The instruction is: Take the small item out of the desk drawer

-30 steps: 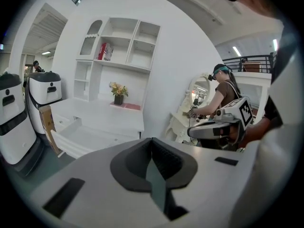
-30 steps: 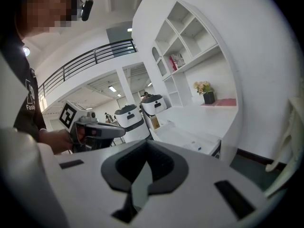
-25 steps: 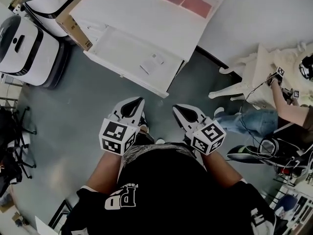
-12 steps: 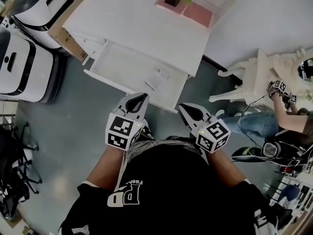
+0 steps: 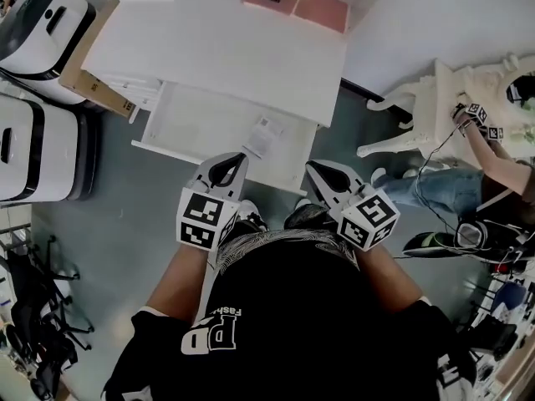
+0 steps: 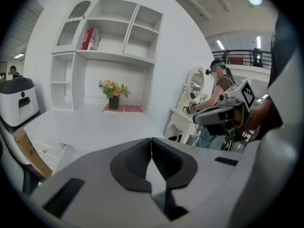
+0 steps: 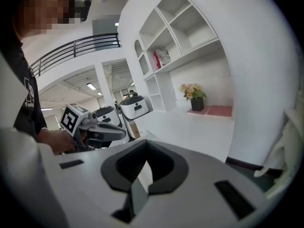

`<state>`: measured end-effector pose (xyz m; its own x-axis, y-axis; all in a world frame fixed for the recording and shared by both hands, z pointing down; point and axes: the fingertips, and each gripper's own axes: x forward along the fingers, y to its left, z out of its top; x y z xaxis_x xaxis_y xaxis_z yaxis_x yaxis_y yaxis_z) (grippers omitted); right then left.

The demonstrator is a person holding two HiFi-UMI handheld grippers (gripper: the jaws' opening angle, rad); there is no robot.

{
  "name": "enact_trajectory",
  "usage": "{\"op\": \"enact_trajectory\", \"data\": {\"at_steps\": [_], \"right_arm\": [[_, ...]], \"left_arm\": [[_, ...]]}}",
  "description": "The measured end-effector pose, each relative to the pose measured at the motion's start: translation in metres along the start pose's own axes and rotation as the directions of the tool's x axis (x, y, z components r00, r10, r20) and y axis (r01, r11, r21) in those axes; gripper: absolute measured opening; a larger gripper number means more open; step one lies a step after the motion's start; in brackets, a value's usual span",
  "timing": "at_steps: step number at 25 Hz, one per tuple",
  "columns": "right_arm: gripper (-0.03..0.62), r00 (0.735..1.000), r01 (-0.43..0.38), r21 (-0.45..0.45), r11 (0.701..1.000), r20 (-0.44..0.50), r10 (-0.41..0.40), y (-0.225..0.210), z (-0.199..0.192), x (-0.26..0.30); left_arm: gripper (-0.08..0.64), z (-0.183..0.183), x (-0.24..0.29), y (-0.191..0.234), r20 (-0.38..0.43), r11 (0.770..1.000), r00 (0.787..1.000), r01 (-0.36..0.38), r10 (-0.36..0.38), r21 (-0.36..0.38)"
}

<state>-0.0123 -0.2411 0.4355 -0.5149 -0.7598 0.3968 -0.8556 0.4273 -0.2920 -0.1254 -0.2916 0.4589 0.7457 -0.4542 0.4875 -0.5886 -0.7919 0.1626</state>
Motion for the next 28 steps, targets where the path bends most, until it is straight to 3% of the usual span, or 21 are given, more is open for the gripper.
{"op": "enact_trajectory", "data": {"at_steps": [5, 10, 14, 22, 28], "right_arm": [[0.008, 1.0, -0.005, -0.009, 1.0, 0.002, 0.005, -0.021, 0.009, -0.002], [0.008, 0.997, -0.071, -0.017, 0.997, -0.02, 0.07, -0.043, 0.012, 0.003], [0.009, 0.992, -0.124, -0.014, 0.992, -0.039, 0.123, -0.058, 0.015, -0.002], [0.008, 0.982, -0.183, 0.031, 0.983, -0.037, 0.184, -0.105, 0.003, 0.009], [0.009, 0.985, -0.165, 0.089, 0.982, -0.041, 0.169, -0.126, -0.017, 0.002]], "left_arm": [[0.015, -0.001, 0.018, 0.001, -0.032, 0.999, 0.999, -0.027, 0.028, 0.016], [0.015, -0.001, 0.04, 0.002, -0.053, 0.996, 0.996, -0.08, 0.078, -0.04], [0.015, -0.009, 0.064, 0.0, -0.098, 0.99, 0.985, -0.142, 0.141, -0.006], [0.015, -0.066, 0.145, 0.018, -0.308, 0.982, 0.934, -0.15, 0.18, 0.118], [0.017, -0.098, 0.185, 0.022, -0.425, 0.979, 0.888, -0.107, 0.174, 0.176]]}}
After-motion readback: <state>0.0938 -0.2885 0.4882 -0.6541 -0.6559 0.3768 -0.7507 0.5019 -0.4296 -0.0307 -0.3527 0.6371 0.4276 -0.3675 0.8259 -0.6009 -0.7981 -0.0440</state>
